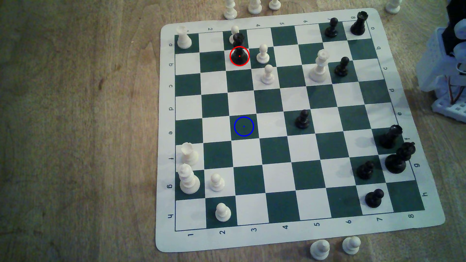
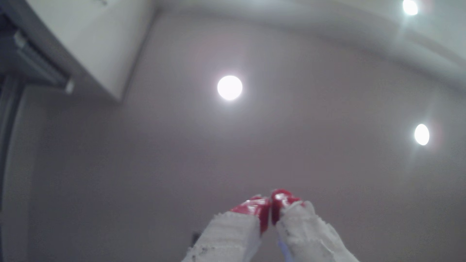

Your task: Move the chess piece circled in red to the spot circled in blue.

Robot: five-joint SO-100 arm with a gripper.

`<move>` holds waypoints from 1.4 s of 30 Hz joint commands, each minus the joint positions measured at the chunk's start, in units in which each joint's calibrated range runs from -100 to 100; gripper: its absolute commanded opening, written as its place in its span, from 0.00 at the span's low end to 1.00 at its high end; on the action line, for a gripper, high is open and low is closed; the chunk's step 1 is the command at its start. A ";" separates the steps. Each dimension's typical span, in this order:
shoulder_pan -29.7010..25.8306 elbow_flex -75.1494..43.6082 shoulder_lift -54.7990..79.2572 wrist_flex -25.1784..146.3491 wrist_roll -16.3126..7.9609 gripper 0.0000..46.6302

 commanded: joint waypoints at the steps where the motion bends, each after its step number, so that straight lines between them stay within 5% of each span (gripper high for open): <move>1: 0.43 0.81 -0.03 -0.07 0.34 0.00; 30: 0.35 0.81 -0.03 -0.07 0.00 0.03; 35: -10.37 0.81 -0.03 -0.07 -0.15 0.10; 42: -9.43 0.81 -0.03 8.28 -0.10 0.09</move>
